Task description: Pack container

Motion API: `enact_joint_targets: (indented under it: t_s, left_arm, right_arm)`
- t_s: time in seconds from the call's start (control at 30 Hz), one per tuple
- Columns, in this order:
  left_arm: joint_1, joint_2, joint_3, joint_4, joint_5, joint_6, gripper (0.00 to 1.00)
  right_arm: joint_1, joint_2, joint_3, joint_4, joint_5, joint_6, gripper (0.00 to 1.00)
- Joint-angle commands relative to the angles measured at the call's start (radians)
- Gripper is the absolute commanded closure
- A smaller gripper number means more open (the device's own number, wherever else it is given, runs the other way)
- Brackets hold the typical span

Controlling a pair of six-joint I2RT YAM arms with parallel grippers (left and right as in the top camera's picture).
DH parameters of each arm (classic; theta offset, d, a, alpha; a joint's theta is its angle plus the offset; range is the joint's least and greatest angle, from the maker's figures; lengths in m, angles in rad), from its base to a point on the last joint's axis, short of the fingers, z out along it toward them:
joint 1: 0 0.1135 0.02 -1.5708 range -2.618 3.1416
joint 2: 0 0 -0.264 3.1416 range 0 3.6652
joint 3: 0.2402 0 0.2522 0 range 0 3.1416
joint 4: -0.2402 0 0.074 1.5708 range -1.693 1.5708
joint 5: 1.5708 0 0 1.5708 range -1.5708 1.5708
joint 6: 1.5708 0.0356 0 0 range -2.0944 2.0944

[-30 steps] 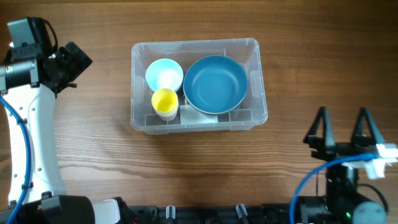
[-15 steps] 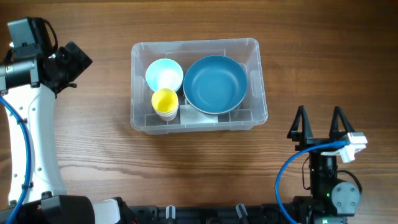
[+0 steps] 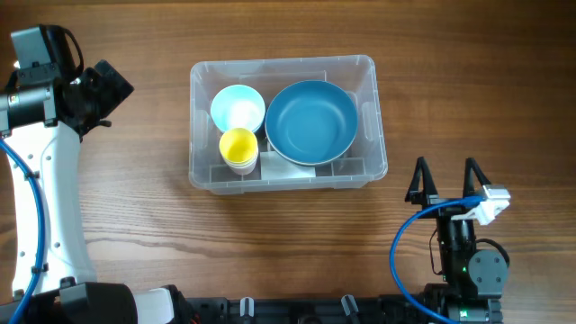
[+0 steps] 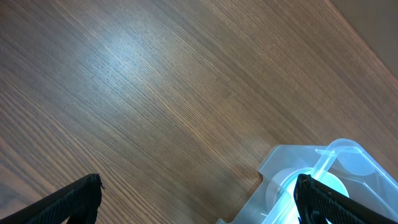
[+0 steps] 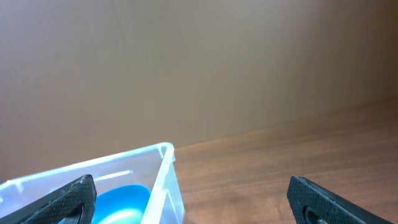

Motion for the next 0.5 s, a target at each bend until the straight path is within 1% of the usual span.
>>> enact_joint_targets:
  t_s: [0.0,0.3,0.4,0.47]
  left_arm:
    - [0.005,-0.002,0.011,0.003,-0.003,0.019,0.0]
    - [0.005,-0.002,0.011,0.003,-0.003,0.019,0.0]
    - [0.005,-0.002,0.011,0.003,-0.003,0.019,0.0]
    - [0.005,-0.002,0.011,0.003,-0.003,0.019,0.0]
  right_arm:
    - [0.006,-0.017,-0.002,-0.019,-0.057,-0.08,0.0]
    - [0.006,-0.017,-0.002,-0.116,-0.056,-0.095,0.0]
    - [0.006,-0.017,-0.002,-0.128,-0.055,-0.119,0.0]
    - [0.006,-0.017,-0.002,-0.129,-0.06,-0.169,0.0]
